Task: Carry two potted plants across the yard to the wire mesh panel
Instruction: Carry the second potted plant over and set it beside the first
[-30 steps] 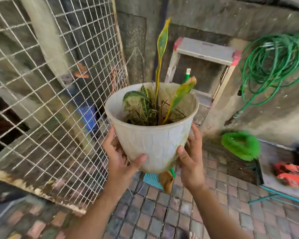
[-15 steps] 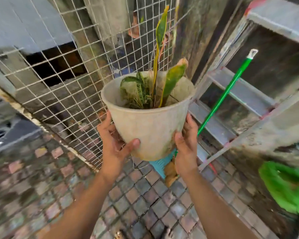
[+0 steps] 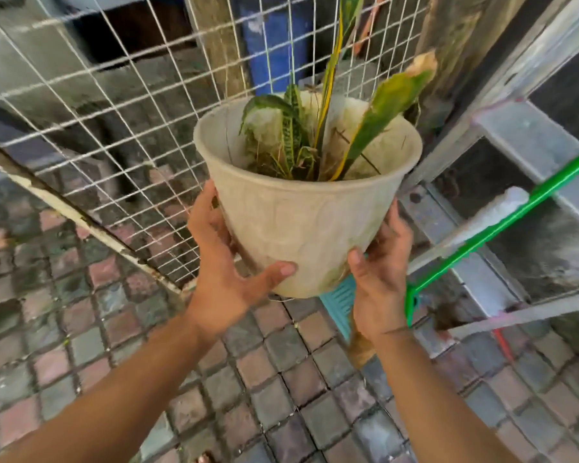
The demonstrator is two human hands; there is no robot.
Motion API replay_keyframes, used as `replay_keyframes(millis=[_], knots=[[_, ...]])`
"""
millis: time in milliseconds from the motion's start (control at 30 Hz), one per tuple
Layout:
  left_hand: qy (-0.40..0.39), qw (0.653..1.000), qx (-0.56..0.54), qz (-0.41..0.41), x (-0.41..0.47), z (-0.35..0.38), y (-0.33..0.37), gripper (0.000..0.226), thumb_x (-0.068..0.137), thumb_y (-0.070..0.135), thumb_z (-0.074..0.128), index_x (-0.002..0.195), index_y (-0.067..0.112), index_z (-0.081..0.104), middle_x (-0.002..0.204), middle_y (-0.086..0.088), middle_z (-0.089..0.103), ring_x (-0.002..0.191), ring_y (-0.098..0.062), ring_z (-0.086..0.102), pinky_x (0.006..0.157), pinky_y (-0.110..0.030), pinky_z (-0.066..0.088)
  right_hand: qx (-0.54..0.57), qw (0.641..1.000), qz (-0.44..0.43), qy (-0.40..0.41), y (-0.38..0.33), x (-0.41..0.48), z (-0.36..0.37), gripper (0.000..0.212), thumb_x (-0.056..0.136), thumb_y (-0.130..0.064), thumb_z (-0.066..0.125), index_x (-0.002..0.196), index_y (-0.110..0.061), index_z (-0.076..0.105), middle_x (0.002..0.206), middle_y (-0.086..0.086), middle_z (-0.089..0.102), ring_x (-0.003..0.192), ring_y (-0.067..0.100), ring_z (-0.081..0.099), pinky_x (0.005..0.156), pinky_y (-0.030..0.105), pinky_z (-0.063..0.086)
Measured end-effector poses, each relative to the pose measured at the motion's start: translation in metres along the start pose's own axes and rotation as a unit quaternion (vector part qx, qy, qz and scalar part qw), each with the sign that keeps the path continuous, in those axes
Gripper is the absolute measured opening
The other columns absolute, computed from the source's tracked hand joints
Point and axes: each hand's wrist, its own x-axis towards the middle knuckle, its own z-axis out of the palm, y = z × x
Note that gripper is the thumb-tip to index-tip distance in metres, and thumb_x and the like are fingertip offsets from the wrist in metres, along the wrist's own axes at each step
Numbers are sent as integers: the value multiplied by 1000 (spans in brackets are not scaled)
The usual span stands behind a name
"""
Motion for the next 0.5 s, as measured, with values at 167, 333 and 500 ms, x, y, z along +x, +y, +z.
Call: replay_keyframes(millis=[167,333,500], knots=[[12,999,30,-16,-22,24,-130,124,63,36,92,153,38,7,152,-3,41,149,-31,51,118,-58,52,3,1000,-8,-21,129,-3,-41,86,83,-10,68,157,-9,26,167,24,31,154,37,34,120,43,42],[-11,999,45,-8,-32,36,-239,132,60,38,92,158,25,5,157,-23,36,150,-38,48,119,-58,51,2,1000,-25,-10,233,-11,-72,76,83,-5,68,150,-17,35,163,24,34,147,34,43,116,45,45],[10,997,69,27,-54,41,-324,130,59,38,101,150,38,8,151,-30,37,144,-47,52,113,-70,52,30,999,-20,-23,318,-25,-94,71,80,-6,70,142,-18,38,153,4,41,137,6,48,105,24,50]])
